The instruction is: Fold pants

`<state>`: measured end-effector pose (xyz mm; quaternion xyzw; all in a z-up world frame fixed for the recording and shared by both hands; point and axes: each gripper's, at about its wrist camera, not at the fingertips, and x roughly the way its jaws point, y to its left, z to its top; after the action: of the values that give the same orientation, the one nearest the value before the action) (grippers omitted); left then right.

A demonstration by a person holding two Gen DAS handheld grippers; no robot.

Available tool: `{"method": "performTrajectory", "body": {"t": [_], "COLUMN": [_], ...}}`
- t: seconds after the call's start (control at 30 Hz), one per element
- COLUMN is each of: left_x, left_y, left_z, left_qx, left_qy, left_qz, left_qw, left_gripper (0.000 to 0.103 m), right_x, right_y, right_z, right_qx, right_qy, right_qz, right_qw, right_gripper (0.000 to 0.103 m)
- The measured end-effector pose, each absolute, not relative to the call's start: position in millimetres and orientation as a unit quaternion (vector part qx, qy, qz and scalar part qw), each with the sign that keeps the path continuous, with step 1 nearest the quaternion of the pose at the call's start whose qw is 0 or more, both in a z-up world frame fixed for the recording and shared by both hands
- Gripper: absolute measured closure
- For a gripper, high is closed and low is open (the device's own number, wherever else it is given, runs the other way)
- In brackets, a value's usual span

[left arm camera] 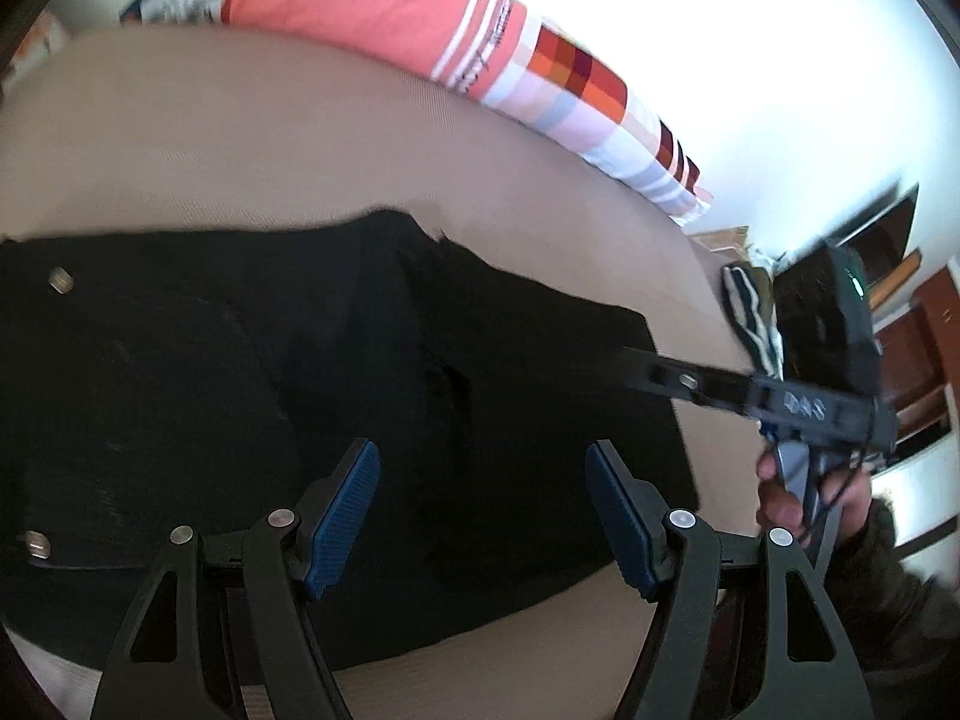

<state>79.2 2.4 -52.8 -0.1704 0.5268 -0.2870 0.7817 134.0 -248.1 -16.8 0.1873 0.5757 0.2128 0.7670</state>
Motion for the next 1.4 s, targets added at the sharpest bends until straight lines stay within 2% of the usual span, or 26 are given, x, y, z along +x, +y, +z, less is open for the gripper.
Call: {"method": "performTrajectory", "body": {"t": [0.17, 0.53, 0.6, 0.67, 0.73, 0.8, 0.87, 1.07, 1.23, 1.4], "left_x": [97.5, 112.2, 107.3, 101.5, 98.9, 99.6, 98.7, 84.2, 82.6, 76.4], "left_y": [-5.0, -16.4, -20.4, -26.0, -30.4, -31.8, -31.7, -24.3, -19.6, -32.8], "left_z": [-71.9, -106.3, -107.5, -114.0, -116.4, -116.3, -114.5, -101.9, -114.6, -98.1], "left_qx": [-0.216, -0.260, -0.259, -0.253, -0.240, -0.241, -0.242, -0.214, -0.208, -0.136], "left_qy": [0.565, 0.608, 0.613, 0.624, 0.623, 0.620, 0.621, 0.608, 0.611, 0.598], "left_qz": [-0.287, -0.271, -0.284, -0.284, -0.283, -0.282, -0.273, -0.271, -0.263, -0.256], "left_qw": [0.743, 0.699, 0.691, 0.682, 0.688, 0.691, 0.694, 0.715, 0.717, 0.747], "left_gripper": [0.046, 0.047, 0.058, 0.076, 0.085, 0.086, 0.098, 0.099, 0.099, 0.097], "right_x": [102.4, 73.4, 73.5, 73.4, 73.5, 72.8, 71.7, 69.1, 69.1, 69.3], "right_y": [-290.9, -329.2, -328.2, -328.1, -329.5, -332.3, -334.2, -335.3, -331.0, -320.2], "right_z": [-5.7, -23.5, -27.3, -29.8, -31.5, -33.0, -34.8, -30.9, -37.4, -48.0], "right_qx": [0.212, 0.296, 0.298, 0.298, 0.300, 0.302, 0.302, 0.284, 0.236, 0.178], "right_qy": [0.554, 0.536, 0.539, 0.540, 0.540, 0.539, 0.541, 0.543, 0.558, 0.577], "right_qz": [0.172, 0.133, 0.132, 0.133, 0.130, 0.129, 0.124, 0.110, 0.092, 0.064], "right_qw": [0.786, 0.780, 0.777, 0.776, 0.776, 0.775, 0.775, 0.782, 0.790, 0.794], "right_gripper": [0.061, 0.059, 0.059, 0.059, 0.059, 0.059, 0.059, 0.059, 0.061, 0.061]}}
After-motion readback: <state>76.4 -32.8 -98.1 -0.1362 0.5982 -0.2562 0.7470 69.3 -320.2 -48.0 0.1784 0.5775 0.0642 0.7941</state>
